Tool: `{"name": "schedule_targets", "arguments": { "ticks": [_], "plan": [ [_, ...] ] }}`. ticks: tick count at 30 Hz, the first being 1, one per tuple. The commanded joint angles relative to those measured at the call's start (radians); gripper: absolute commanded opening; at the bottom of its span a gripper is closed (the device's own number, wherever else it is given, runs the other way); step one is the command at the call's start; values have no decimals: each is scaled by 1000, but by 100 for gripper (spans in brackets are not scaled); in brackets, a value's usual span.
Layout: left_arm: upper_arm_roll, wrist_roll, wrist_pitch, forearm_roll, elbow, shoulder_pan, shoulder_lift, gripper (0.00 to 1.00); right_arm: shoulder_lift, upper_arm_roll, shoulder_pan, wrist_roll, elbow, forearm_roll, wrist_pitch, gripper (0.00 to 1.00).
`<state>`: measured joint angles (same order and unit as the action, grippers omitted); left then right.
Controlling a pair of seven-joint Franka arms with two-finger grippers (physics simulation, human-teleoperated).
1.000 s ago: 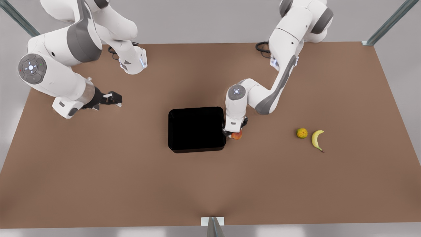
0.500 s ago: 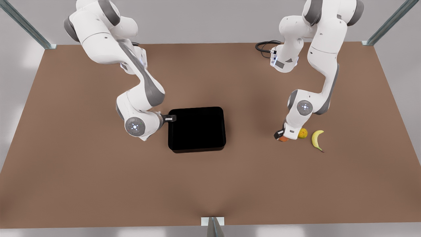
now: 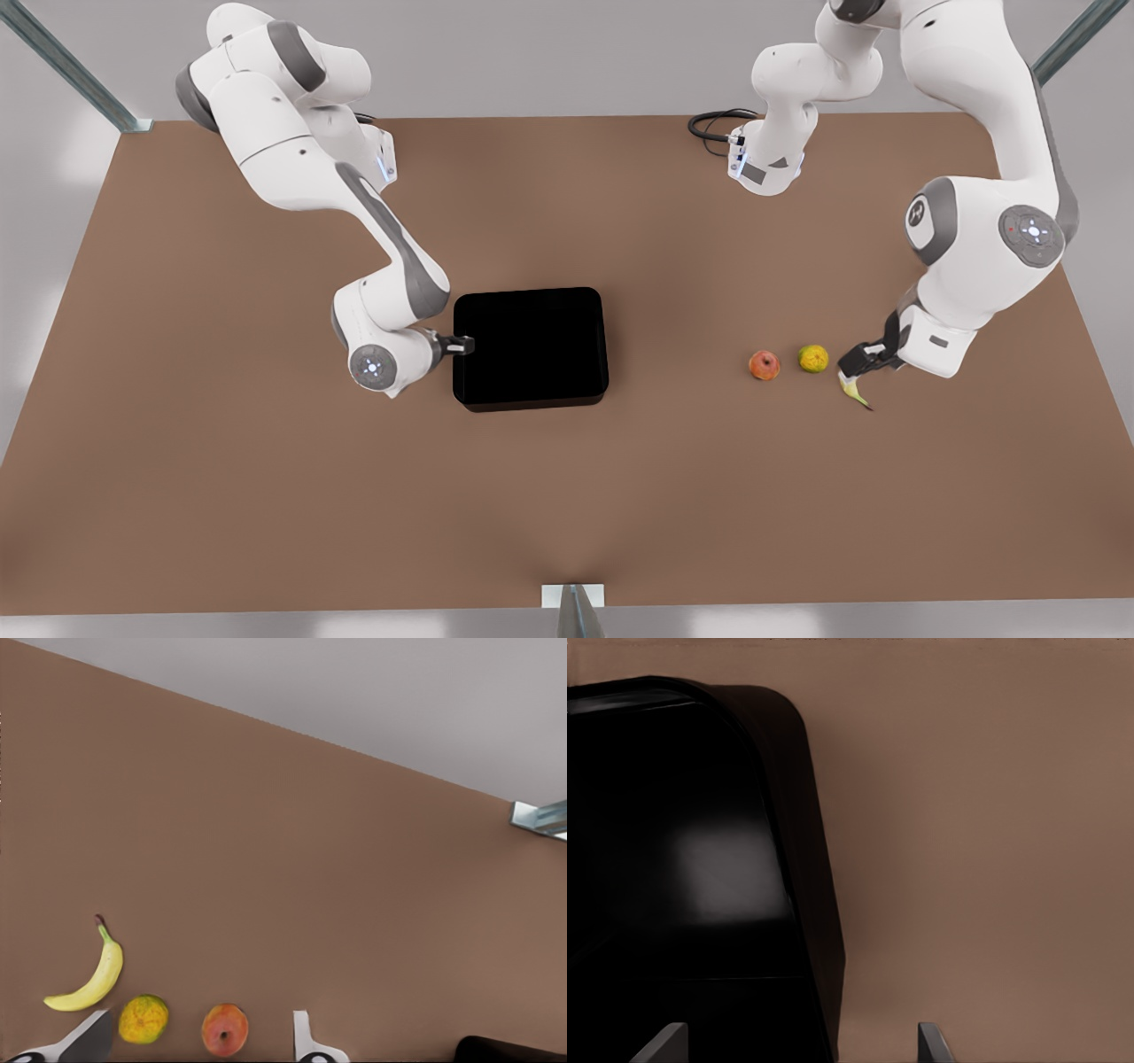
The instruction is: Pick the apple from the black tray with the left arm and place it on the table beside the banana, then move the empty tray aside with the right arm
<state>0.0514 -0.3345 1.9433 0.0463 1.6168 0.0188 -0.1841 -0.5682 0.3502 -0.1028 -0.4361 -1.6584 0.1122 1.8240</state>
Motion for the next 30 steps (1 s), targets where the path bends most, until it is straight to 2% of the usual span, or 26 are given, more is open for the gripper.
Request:
{"name": "schedule_targets", "arguments": {
  "ticks": [1,9,15,18,20,22,30],
  "plan": [
    [4,324,-103,6,-5,0,3,100,-10,0,2,161,-3,-2,89,96],
    [8,305,-103,0,-3,7,-2,100,-71,0,6,312,-17,-8,120,95],
    [8,305,-101,0,-3,7,-2,100,-104,0,3,327,-21,-6,135,89],
    [8,305,-103,0,-3,7,-2,100,-107,0,2,327,-21,-3,152,76],
    [8,305,-103,-2,-3,7,-2,100,-107,0,2,326,-20,0,150,58],
    [10,304,-101,-2,-3,9,-3,100,-107,-2,2,327,-20,1,150,47],
    [7,307,-103,-2,-3,7,-2,100,-107,-2,2,324,-18,6,150,19]
  ]
}}
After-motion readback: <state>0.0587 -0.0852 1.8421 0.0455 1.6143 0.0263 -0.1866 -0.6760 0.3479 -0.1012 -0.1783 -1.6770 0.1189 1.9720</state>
